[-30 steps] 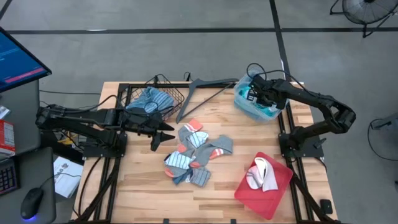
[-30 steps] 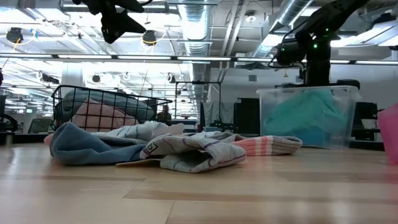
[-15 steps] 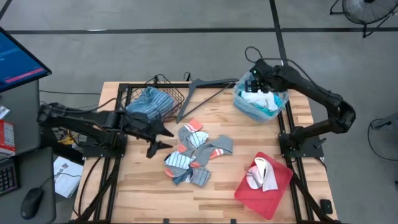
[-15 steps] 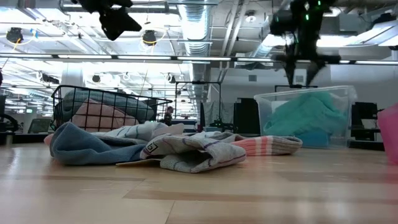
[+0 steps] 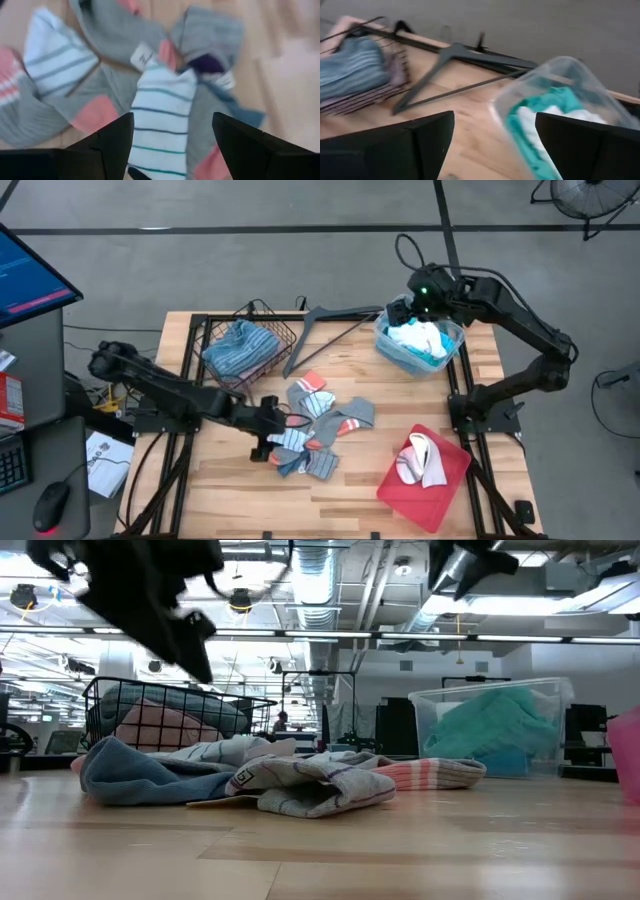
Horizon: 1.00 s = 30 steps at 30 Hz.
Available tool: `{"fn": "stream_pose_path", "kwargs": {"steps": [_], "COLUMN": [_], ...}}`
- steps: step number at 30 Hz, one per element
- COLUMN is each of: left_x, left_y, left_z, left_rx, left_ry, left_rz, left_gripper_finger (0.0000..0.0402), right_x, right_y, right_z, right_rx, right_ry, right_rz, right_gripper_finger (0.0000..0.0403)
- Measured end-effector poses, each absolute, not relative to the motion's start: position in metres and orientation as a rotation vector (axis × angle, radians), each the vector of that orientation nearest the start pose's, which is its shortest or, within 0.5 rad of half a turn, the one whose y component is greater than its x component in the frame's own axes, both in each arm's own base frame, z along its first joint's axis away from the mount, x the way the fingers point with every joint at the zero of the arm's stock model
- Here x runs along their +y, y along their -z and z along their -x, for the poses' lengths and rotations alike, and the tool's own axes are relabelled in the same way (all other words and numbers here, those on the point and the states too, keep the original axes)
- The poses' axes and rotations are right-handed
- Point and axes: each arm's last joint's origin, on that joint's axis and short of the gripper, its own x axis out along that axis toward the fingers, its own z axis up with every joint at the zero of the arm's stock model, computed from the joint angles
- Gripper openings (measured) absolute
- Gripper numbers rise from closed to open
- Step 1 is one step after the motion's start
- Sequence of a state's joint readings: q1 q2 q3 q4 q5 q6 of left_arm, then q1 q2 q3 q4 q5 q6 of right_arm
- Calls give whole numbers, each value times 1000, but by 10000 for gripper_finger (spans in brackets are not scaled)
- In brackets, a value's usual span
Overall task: Pick & Place Cloths
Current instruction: Put the bottom white patterned sock into the red bin
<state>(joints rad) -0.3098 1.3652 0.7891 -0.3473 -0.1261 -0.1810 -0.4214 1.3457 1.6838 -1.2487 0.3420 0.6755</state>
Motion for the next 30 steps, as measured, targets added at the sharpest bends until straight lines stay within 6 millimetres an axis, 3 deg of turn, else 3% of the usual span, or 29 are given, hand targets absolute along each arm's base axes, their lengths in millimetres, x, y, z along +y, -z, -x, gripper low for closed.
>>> {"fn": "stream_pose_path", "kwargs": {"steps": [6,12,15,19,24,30], "left_x": [-82,-83,-83,-83,-83,-80], "left_y": [-167,-147,-142,-138,-152,-199], "left_z": [-265,-271,-272,-273,-270,-258], "left_rx": [1023,1067,1085,1100,1058,884], "left_ry": [105,84,78,56,48,57], "left_rz": [-114,-153,-157,-130,-38,59], "left_gripper_finger": [253,243,210,130,17,2], "right_x": [-74,-44,-25,6,49,98], "right_y": [-427,-427,-428,-428,-426,-395], "right_z": [-218,-225,-228,-229,-225,-222], "right_rx": [656,657,646,624,619,614], "right_ry": [887,803,772,718,614,531], "right_rz": [-630,-655,-659,-663,-615,-509], "right_gripper_finger": [276,276,276,276,276,276]}}
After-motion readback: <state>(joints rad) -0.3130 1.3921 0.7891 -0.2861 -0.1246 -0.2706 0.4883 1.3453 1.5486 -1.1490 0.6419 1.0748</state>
